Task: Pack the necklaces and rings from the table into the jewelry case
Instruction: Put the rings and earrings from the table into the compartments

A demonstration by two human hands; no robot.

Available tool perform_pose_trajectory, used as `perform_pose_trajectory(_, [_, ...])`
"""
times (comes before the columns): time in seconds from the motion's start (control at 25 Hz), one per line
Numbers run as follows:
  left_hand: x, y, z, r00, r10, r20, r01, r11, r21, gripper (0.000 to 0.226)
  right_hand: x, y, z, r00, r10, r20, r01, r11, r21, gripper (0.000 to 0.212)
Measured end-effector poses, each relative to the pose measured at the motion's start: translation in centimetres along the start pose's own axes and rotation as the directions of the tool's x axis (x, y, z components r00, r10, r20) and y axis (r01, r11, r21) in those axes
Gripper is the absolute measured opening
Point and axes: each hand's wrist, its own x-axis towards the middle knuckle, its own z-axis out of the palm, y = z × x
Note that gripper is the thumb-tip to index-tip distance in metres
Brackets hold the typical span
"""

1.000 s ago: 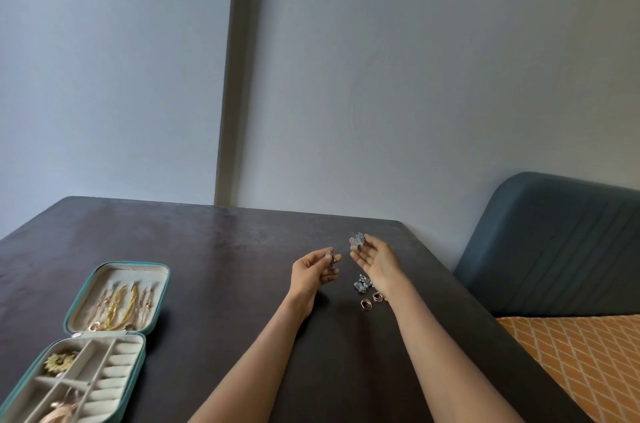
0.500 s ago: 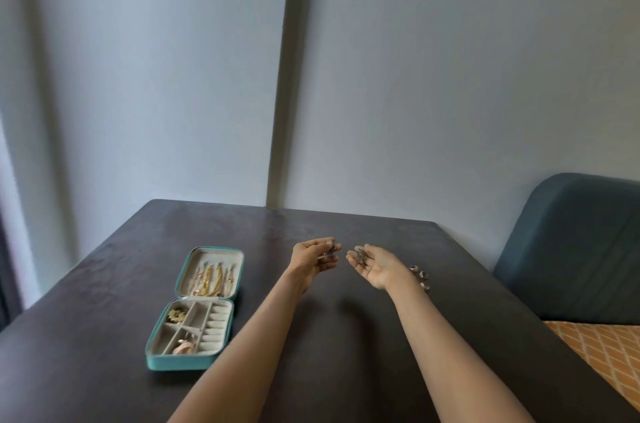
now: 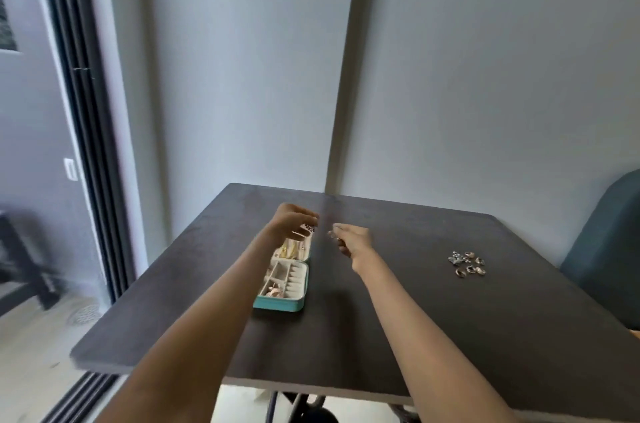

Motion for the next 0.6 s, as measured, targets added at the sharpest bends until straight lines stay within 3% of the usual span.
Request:
perform_pose_trajectory(0.2, [-3.5, -2.2, -5.6, 0.993, -0.084, -0.088, 0.112, 0.908, 0.403, 0.020, -2.6, 2.9, 5.1, 0.995, 0.007, 0.097, 0.010, 0.986, -0.166, 0.017])
perform_pose_trajectory(0.32, [-4.2, -3.2, -5.5, 0.994, -0.095, -0.060, 0.112, 0.869, 0.483, 0.023, -3.4, 3.9, 6.1, 0.996, -0.030, 0.083, 0.056, 0.943, -0.328, 0.019])
perform_pose_trajectory(0.48, [-4.6, -3.5, -3.8, 0.994, -0.049, -0.098, 0.106, 0.657, 0.746, 0.022, -4.5, 3.2, 6.1, 0.997, -0.071, 0.039, 0.081, 0.913, -0.399, 0.018])
perform_pose_trajectory(0.6, [-4.4, -4.0, -2.6, 0.992, 0.015, -0.122, 0.092, 0.567, 0.818, 0.025, -4.8, 3.0, 5.9, 0.993, -0.105, 0.057, 0.119, 0.853, -0.508, 0.023])
